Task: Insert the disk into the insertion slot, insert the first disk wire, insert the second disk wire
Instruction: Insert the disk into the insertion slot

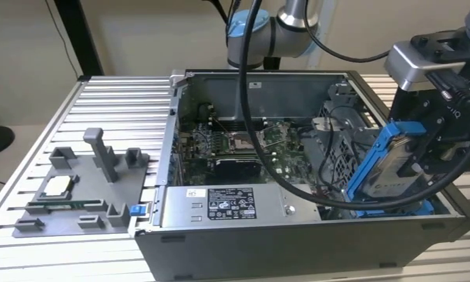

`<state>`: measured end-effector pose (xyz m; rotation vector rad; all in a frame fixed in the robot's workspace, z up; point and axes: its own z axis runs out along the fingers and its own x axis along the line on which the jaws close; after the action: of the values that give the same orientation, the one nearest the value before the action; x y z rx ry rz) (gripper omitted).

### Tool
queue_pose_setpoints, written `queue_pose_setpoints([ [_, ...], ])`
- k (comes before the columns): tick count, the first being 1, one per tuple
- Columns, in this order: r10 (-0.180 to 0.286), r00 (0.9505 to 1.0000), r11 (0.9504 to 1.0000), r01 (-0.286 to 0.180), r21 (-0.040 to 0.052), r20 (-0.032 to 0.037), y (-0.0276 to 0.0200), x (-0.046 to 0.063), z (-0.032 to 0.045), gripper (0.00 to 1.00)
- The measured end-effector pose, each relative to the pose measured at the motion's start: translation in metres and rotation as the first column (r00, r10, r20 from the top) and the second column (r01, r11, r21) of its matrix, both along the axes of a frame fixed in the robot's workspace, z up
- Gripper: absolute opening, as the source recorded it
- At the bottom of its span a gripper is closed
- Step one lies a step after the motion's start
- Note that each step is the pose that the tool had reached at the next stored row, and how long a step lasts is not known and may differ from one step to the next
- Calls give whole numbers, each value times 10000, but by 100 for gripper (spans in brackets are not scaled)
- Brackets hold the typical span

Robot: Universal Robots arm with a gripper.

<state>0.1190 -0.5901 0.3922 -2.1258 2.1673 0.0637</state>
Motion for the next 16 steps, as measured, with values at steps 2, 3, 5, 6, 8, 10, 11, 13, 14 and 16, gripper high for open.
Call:
queue_pose_setpoints([
  [2, -12, 10000, 10000, 12, -1, 0, 0, 0, -37, 0],
  [3, -15, 10000, 10000, 15, -3, 0, 0, -1, -54, 0],
  [5, -21, 10000, 10000, 21, -3, 0, 0, -1, -92, 0],
  [6, -23, 10000, 10000, 23, -3, 0, 0, 0, -110, 0],
  [8, -32, 10000, 10000, 32, -2, 0, 0, -1, -146, 0],
  [10, -42, 10000, 10000, 42, -1, 1, 0, -1, -183, 0],
  [11, -44, 10000, 10000, 44, -2, 1, 0, -1, -198, 0],
  [13, -45, 10000, 10000, 45, -2, 0, 0, -1, -199, 0],
  [14, -45, 10000, 10000, 45, -3, 0, 0, -1, -199, 0],
  [16, -45, 10000, 10000, 45, -3, -2, 0, -1, -199, 0],
])
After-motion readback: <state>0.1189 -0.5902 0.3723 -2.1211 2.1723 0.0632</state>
